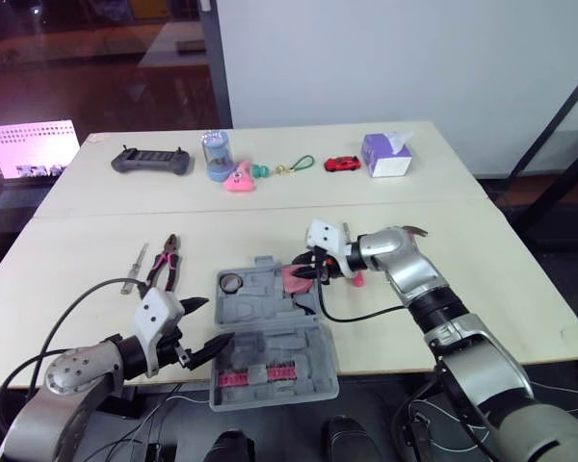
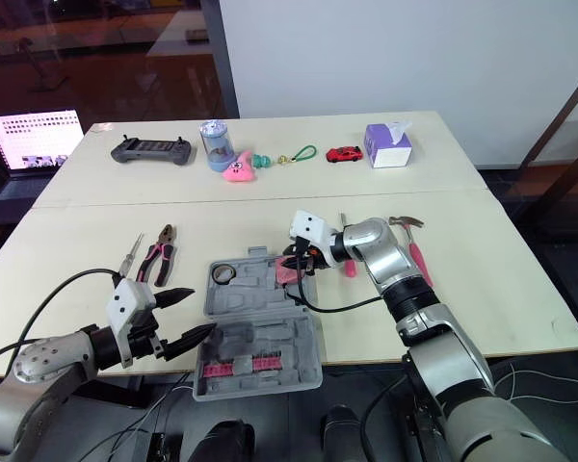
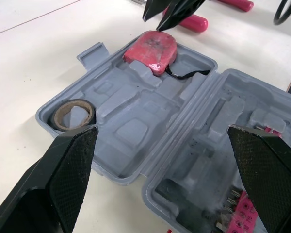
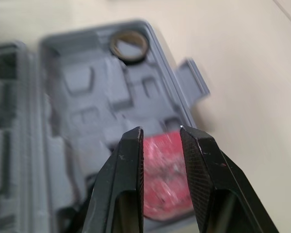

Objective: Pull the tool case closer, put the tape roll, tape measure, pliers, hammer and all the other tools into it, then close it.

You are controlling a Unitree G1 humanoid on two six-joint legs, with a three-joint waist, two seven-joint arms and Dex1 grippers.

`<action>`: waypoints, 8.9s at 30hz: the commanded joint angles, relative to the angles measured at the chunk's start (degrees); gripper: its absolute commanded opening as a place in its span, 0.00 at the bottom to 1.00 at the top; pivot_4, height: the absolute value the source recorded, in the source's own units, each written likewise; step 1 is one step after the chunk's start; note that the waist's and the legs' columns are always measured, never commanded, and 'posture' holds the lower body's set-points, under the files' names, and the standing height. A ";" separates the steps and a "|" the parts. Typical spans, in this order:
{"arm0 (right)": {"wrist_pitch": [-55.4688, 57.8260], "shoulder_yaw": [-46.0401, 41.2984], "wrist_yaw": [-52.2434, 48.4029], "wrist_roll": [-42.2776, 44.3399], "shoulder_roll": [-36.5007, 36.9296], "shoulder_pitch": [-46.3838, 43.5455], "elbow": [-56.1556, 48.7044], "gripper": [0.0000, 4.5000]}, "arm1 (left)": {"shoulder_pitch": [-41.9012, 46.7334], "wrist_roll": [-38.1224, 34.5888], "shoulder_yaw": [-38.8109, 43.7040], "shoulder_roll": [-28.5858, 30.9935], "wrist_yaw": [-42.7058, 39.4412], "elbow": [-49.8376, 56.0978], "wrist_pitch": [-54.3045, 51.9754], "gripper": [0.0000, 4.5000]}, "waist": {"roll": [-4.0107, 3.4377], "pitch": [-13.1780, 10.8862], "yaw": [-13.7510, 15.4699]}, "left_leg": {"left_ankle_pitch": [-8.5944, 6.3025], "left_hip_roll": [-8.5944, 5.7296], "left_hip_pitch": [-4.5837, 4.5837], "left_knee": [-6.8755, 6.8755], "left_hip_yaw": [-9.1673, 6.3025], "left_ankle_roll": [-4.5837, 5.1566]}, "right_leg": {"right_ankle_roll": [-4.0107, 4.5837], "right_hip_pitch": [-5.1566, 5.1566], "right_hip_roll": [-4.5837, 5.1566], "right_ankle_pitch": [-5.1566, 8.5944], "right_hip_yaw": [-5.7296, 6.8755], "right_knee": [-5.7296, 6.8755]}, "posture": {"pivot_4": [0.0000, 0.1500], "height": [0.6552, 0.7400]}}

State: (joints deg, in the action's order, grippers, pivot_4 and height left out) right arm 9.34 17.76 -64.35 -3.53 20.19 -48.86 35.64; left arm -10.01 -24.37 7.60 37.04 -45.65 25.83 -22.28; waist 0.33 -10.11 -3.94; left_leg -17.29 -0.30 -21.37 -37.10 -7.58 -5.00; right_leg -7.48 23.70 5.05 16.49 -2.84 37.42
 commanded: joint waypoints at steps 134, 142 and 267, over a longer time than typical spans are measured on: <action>34.57 -6.33 6.95 24.19 19.82 8.97 -44.61 1.00 | 55.05 15.73 2.24 -10.26 24.53 -73.64 2.21 0.54 | 0.19 0.01 2.60 | 0.12 -0.06 -0.07 -0.11 -0.06 -0.23 | -0.10 -0.10 0.01 -0.08 0.11 -0.22 | 1.00 1.00; 23.16 -5.98 5.51 20.04 19.13 6.40 -41.25 1.00 | 51.97 7.96 -4.48 -6.29 -5.95 -48.10 1.01 0.54 | 0.26 -0.04 1.88 | 0.29 -0.06 -0.36 -0.10 -0.07 -0.53 | -0.13 0.11 0.05 -0.09 0.13 -0.21 | 1.00 1.00; 10.93 7.35 6.87 1.10 -7.91 5.62 -4.24 0.01 | 11.13 -3.36 4.31 9.53 -12.21 -9.99 -5.16 1.00 | 0.12 -0.04 -0.13 | 0.10 0.00 -0.04 0.01 -0.01 -0.19 | -0.08 0.08 -0.02 -0.10 -0.01 0.03 | 1.00 1.00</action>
State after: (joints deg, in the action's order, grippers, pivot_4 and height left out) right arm 19.57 23.84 -58.66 -0.36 13.02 -42.99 28.85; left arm 0.82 -26.84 11.41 45.57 -57.46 15.32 -26.96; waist 0.45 -10.14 -4.08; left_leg -17.19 -0.30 -21.41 -37.08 -7.59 -5.18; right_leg -7.56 23.77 5.03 16.40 -2.85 37.45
